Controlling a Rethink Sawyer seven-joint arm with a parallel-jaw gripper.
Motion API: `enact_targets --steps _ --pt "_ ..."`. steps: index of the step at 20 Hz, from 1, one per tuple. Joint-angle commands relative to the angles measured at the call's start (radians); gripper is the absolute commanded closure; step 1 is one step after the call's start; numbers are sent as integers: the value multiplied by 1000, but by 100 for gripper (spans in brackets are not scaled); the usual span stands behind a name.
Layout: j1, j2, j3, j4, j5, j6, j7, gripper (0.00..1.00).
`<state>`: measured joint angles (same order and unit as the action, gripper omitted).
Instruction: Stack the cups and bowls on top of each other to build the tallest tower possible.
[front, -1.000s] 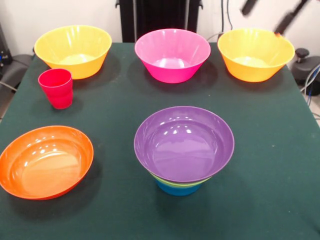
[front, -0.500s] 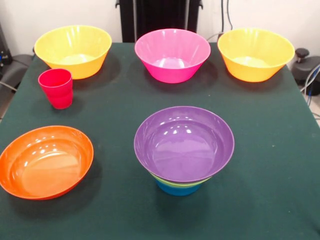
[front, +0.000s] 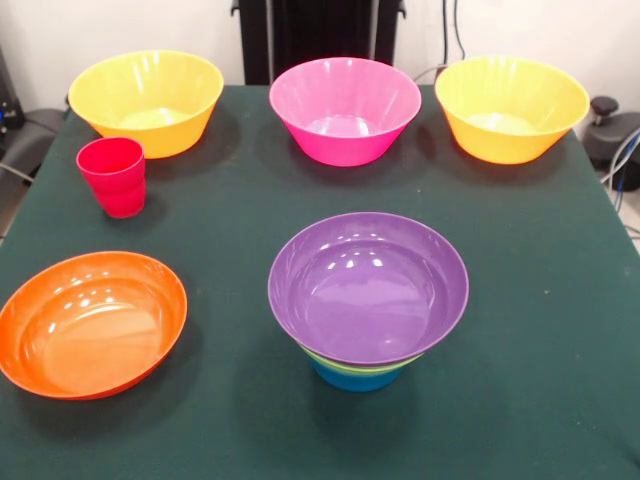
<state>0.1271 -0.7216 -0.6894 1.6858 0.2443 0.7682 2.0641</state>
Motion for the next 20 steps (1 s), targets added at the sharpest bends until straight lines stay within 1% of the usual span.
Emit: enact_targets --steps 1,5,9,13,17,19,20 --pt "-64 -76 260 347 -124 -242 -191 0" --pt "-75 -122 300 453 -181 -334 -149 0" --pt "-109 -130 351 523 -236 -425 -100 0" --pt "-145 -96 389 558 -281 -508 -34 0" --pt "-163 -54 397 576 -320 -596 28 0" --pt "-182 30 409 601 -355 -723 75 0" --pt "-187 46 413 605 -365 -747 88 0"
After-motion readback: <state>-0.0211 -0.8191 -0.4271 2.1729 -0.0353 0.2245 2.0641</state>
